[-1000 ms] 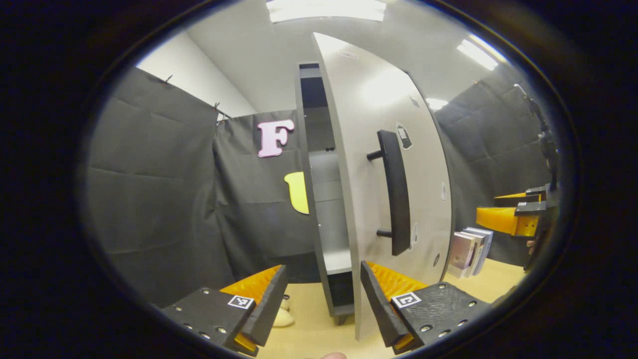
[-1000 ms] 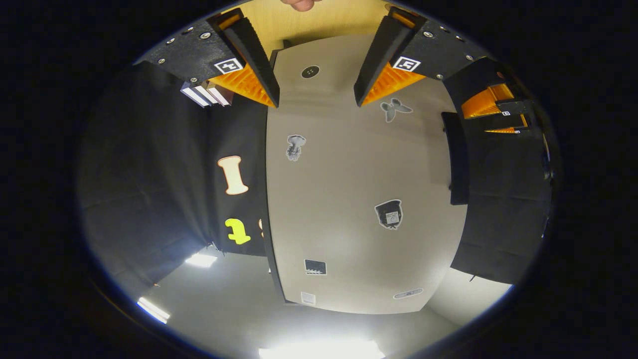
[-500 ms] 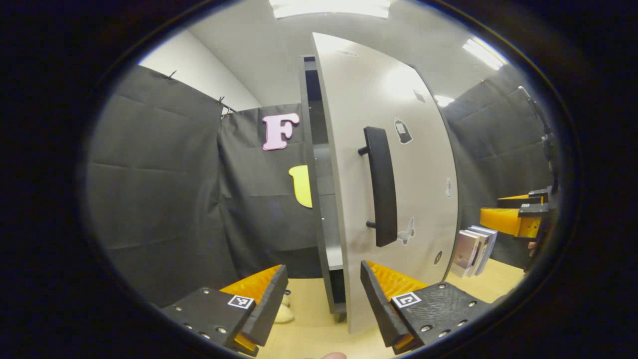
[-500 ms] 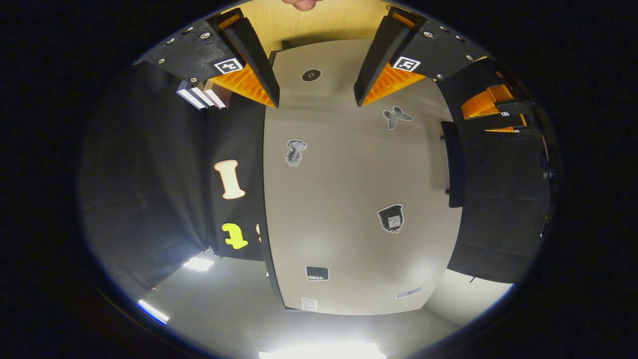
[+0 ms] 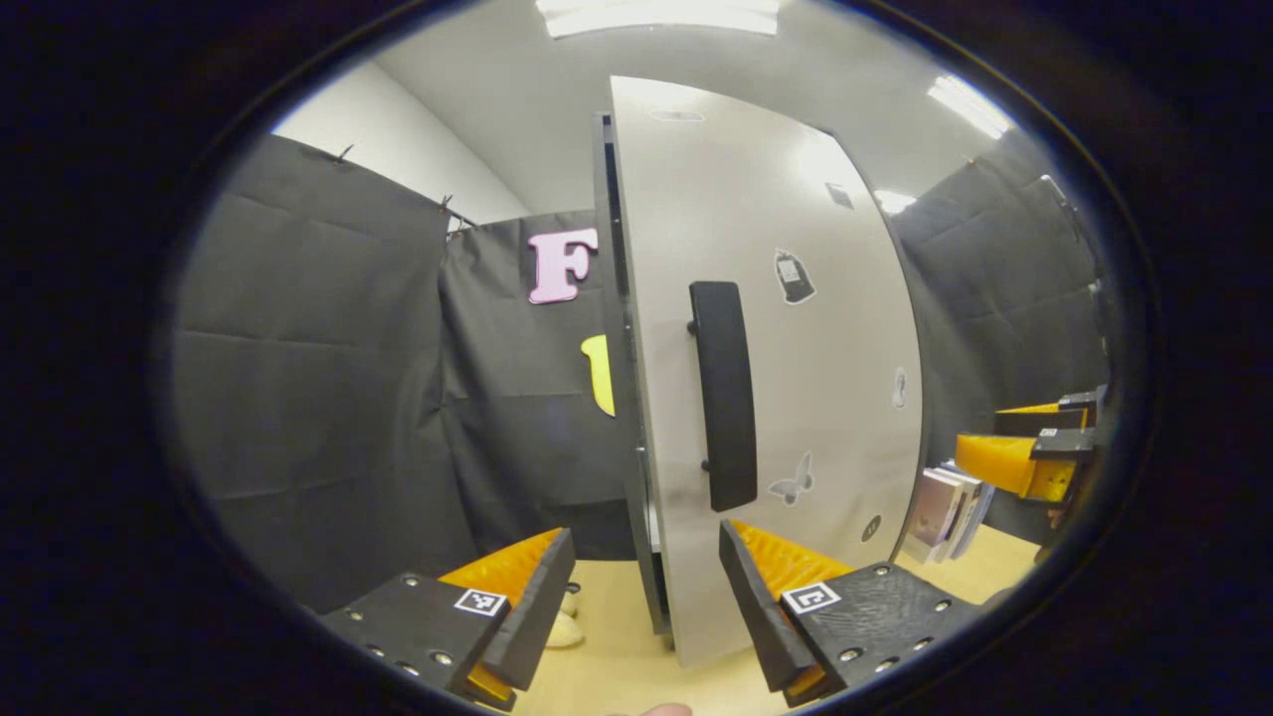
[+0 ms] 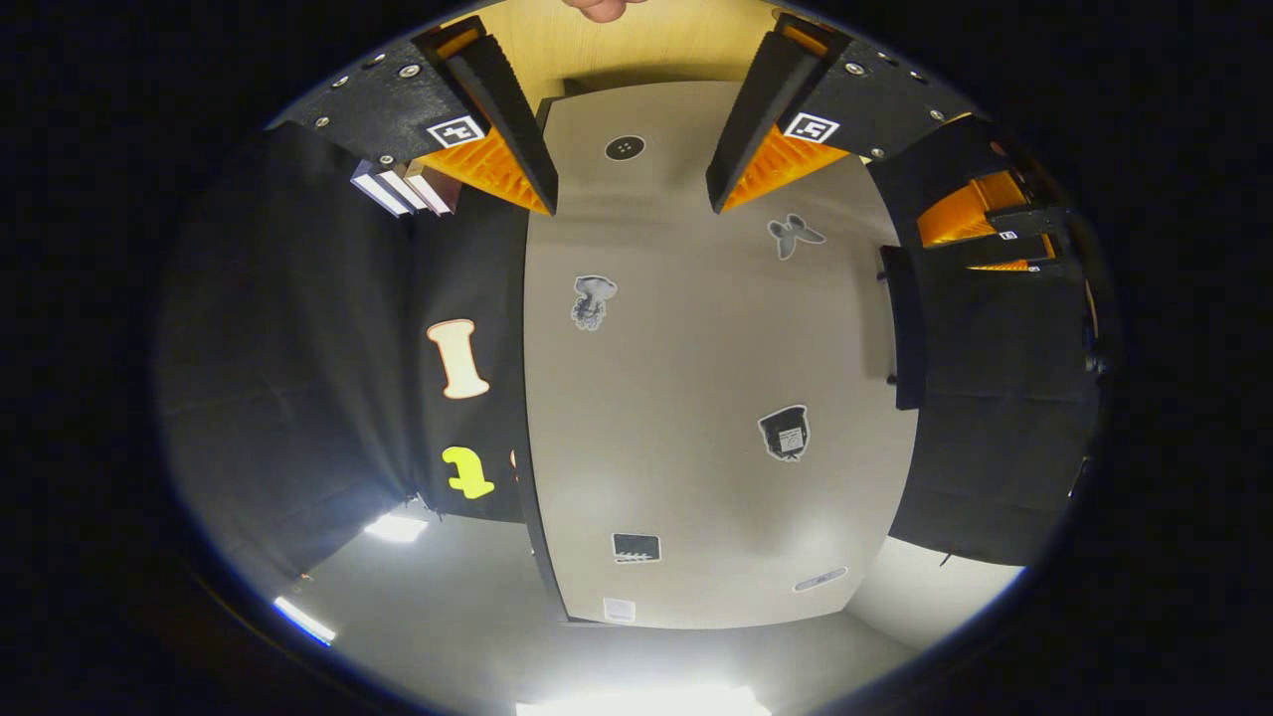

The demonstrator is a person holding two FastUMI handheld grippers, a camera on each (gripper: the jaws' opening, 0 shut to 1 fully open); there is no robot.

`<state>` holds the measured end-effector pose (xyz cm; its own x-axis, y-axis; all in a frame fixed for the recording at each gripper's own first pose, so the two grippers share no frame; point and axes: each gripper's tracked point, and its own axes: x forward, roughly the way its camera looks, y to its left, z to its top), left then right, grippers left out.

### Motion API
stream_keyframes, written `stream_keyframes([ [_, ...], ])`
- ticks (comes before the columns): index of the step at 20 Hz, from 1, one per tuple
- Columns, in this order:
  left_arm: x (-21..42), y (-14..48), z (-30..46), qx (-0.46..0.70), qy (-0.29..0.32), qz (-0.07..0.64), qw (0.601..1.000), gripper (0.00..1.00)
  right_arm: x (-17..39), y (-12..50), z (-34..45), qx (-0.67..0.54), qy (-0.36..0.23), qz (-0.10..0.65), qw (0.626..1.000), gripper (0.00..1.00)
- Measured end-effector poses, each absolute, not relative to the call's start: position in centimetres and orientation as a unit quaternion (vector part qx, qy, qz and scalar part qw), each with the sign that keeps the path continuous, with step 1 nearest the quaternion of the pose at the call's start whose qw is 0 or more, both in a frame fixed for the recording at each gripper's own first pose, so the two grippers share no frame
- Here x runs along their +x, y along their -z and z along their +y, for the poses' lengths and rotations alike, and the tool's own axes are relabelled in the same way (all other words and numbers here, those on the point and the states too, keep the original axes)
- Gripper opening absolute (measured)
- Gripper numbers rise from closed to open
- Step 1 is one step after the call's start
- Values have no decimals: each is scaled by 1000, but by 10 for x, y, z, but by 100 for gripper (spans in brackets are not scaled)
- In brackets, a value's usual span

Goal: Open the cabinet door with the right hand, grasp the bottle in the cabinet with the left hand and place it on the coaster, then close the cabinet door with the right hand.

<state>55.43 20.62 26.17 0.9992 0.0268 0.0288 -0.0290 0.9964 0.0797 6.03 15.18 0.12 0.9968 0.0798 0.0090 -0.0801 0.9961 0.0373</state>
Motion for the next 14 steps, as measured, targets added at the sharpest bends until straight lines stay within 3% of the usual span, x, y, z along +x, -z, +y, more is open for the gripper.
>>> stream_keyframes([
  [5,564,-273,172,19,13,-17,1000,84,72,-16,166,9,-38,-12,999,93],
  [10,572,-274,151,1,12,-2,1000,87,74,-15,168,-25,-13,-12,1000,93],
  [14,573,-269,146,-6,2,2,1000,85,69,-12,171,-21,-20,-14,999,93],
])
